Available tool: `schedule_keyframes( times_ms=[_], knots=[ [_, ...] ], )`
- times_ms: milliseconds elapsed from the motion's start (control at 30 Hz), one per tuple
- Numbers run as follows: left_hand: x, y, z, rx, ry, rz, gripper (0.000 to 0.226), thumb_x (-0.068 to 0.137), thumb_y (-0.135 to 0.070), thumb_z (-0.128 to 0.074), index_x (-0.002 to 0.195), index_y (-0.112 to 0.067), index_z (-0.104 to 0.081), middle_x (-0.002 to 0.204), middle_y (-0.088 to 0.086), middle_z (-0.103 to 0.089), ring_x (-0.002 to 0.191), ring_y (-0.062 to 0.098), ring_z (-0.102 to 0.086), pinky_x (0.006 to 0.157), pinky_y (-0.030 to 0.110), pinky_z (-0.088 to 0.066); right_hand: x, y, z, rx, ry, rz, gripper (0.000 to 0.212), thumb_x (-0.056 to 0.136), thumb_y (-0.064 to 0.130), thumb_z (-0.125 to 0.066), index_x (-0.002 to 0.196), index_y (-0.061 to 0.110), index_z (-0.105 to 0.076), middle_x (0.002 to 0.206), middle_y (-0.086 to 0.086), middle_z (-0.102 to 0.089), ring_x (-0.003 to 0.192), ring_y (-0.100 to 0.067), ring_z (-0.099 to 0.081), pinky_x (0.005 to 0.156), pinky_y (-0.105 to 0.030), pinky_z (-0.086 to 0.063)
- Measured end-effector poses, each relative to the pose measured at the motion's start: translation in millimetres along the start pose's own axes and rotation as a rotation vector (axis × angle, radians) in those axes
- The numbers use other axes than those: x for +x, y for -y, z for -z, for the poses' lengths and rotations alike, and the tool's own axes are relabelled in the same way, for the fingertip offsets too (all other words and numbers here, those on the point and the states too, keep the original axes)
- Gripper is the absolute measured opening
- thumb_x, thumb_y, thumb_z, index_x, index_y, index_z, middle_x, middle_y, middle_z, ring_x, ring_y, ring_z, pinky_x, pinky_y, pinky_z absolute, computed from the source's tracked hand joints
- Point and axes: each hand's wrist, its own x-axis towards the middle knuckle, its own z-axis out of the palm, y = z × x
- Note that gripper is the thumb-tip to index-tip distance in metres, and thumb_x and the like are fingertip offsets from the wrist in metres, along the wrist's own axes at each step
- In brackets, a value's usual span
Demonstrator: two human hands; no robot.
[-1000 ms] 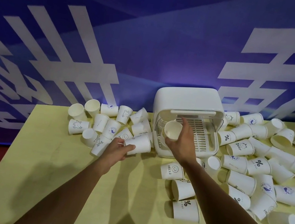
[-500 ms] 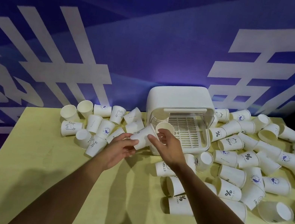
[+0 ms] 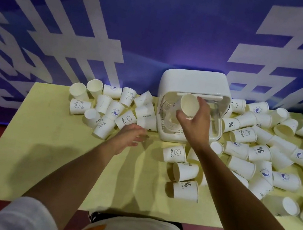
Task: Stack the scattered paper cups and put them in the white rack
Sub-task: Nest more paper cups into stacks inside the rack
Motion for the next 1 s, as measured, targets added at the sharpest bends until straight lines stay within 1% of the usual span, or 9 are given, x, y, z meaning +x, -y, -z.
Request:
schedule_keyframes(
  times_ms=[33, 100, 167, 333, 500, 633, 800, 900, 1000],
  knots=[
    [0, 3, 0, 0.042, -0.037, 0.005, 0.027, 0.087, -0.027, -0.071, 0.11, -0.016, -0.064, 0.091, -0.008, -0.075, 0.085, 0.011, -0.071, 0.081, 0.032, -0.051, 2, -3, 0, -0.041, 0.037, 0.018, 0.072, 0.077, 0.042, -0.074, 0.139, 0.026, -0.042, 0.128, 0.013, -0.045, 0.109, 0.003, -0.04, 0.085, -0.002, -0.028],
    [1, 8, 0, 0.112, -0.095, 0.011, 0.025, 0.086, -0.028, -0.073, 0.107, -0.018, -0.065, 0.097, -0.004, -0.072, 0.09, 0.013, -0.069, 0.082, 0.032, -0.054, 5, -10, -2, -0.111, 0.098, 0.052, 0.072, 0.076, 0.038, -0.076, 0.138, 0.023, -0.043, 0.133, 0.003, -0.048, 0.115, -0.009, -0.044, 0.092, -0.017, -0.038],
    [0, 11, -1, 0.138, -0.118, 0.009, 0.022, 0.084, -0.028, -0.073, 0.102, -0.021, -0.064, 0.1, -0.003, -0.07, 0.092, 0.014, -0.068, 0.083, 0.032, -0.055, 7, -17, -6, -0.172, 0.144, 0.068, 0.072, 0.076, 0.034, -0.078, 0.138, 0.02, -0.044, 0.133, -0.004, -0.048, 0.117, -0.018, -0.046, 0.092, -0.028, -0.039],
    [-5, 16, -7, 0.103, -0.173, -0.027, 0.024, 0.084, -0.03, -0.074, 0.103, -0.02, -0.063, 0.098, -0.003, -0.069, 0.09, 0.013, -0.067, 0.081, 0.029, -0.053, 8, -35, -18, -0.24, 0.21, 0.061, 0.078, 0.073, 0.031, -0.08, 0.14, 0.015, -0.043, 0.131, -0.008, -0.05, 0.118, -0.025, -0.048, 0.093, -0.03, -0.04],
    [-15, 26, -14, 0.044, -0.213, -0.005, 0.031, 0.087, -0.029, -0.071, 0.112, -0.013, -0.062, 0.1, 0.001, -0.069, 0.09, 0.015, -0.067, 0.08, 0.029, -0.051, 13, -44, -22, -0.281, 0.251, 0.047, 0.081, 0.076, 0.041, -0.08, 0.14, 0.01, -0.043, 0.133, -0.012, -0.051, 0.122, -0.027, -0.047, 0.103, -0.042, -0.044],
    [-23, 35, -17, 0.026, -0.239, 0.021, 0.03, 0.088, -0.026, -0.072, 0.112, -0.012, -0.062, 0.096, 0.0, -0.068, 0.083, 0.014, -0.066, 0.074, 0.027, -0.049, 13, -45, -24, -0.305, 0.287, -0.035, 0.074, 0.078, 0.044, -0.078, 0.135, 0.009, -0.046, 0.13, -0.012, -0.052, 0.117, -0.03, -0.052, 0.096, -0.045, -0.049],
    [-27, 38, -12, 0.009, -0.26, 0.029, 0.024, 0.089, -0.024, -0.07, 0.108, -0.014, -0.061, 0.095, 0.002, -0.066, 0.082, 0.014, -0.063, 0.073, 0.028, -0.047, 12, -46, -27, -0.349, 0.31, -0.049, 0.072, 0.079, 0.047, -0.078, 0.134, 0.013, -0.048, 0.128, -0.01, -0.055, 0.112, -0.028, -0.056, 0.09, -0.043, -0.052],
    [-27, 36, -5, 0.02, -0.258, 0.017, 0.027, 0.089, -0.024, -0.07, 0.111, -0.011, -0.062, 0.099, 0.003, -0.067, 0.087, 0.016, -0.063, 0.072, 0.027, -0.047, 11, -43, -28, -0.396, 0.275, -0.038, 0.076, 0.076, 0.047, -0.081, 0.132, 0.008, -0.049, 0.126, -0.014, -0.056, 0.113, -0.031, -0.054, 0.092, -0.043, -0.049],
    [-27, 33, 7, 0.038, -0.27, 0.009, 0.029, 0.088, -0.025, -0.07, 0.113, -0.011, -0.061, 0.102, 0.004, -0.067, 0.09, 0.016, -0.062, 0.074, 0.026, -0.047, 2, -38, -31, -0.461, 0.162, 0.097, 0.071, 0.076, 0.044, -0.08, 0.127, 0.004, -0.05, 0.118, -0.017, -0.057, 0.11, -0.034, -0.052, 0.093, -0.045, -0.045]
  ],
)
